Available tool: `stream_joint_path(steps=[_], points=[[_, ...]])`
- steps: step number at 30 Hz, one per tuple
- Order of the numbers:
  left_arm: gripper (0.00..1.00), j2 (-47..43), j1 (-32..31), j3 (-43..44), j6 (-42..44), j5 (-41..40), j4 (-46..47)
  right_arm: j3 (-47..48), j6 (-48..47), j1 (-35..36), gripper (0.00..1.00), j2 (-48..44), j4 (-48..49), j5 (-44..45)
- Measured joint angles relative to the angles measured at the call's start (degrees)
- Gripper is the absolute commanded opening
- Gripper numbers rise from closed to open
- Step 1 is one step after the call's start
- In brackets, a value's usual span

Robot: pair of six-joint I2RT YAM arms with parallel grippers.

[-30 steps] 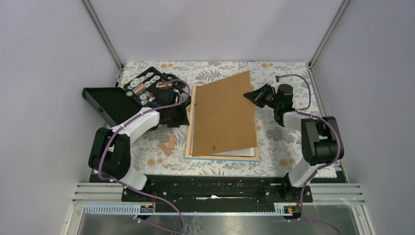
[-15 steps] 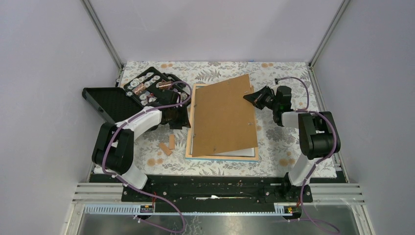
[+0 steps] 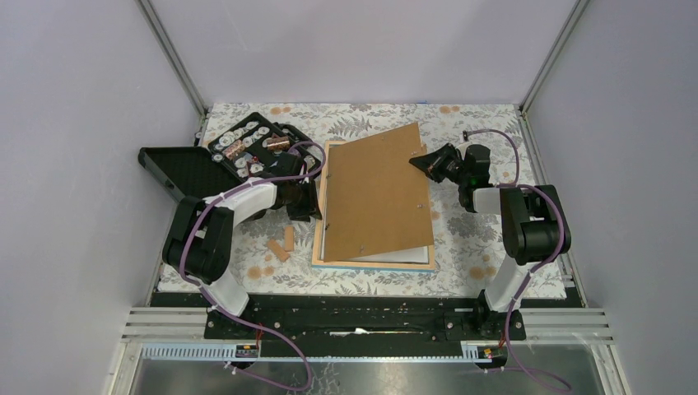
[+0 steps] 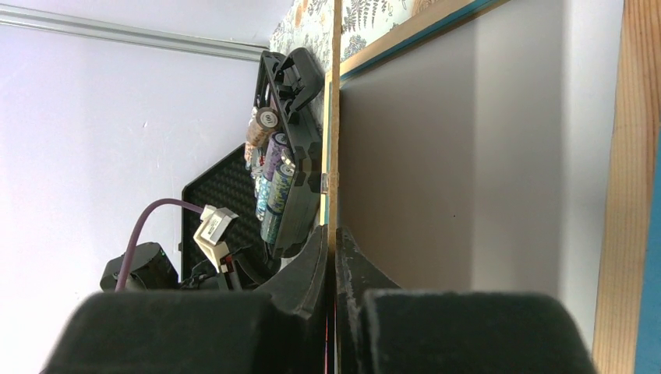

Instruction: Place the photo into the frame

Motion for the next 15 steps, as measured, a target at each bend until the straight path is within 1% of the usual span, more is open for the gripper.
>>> stream_joint_path(steps=[15], points=[[0.41, 0.2, 0.1, 0.0, -0.1, 0.2, 0.1, 0.1, 0.1, -0.6, 0.0, 2.0, 3.1, 0.3]])
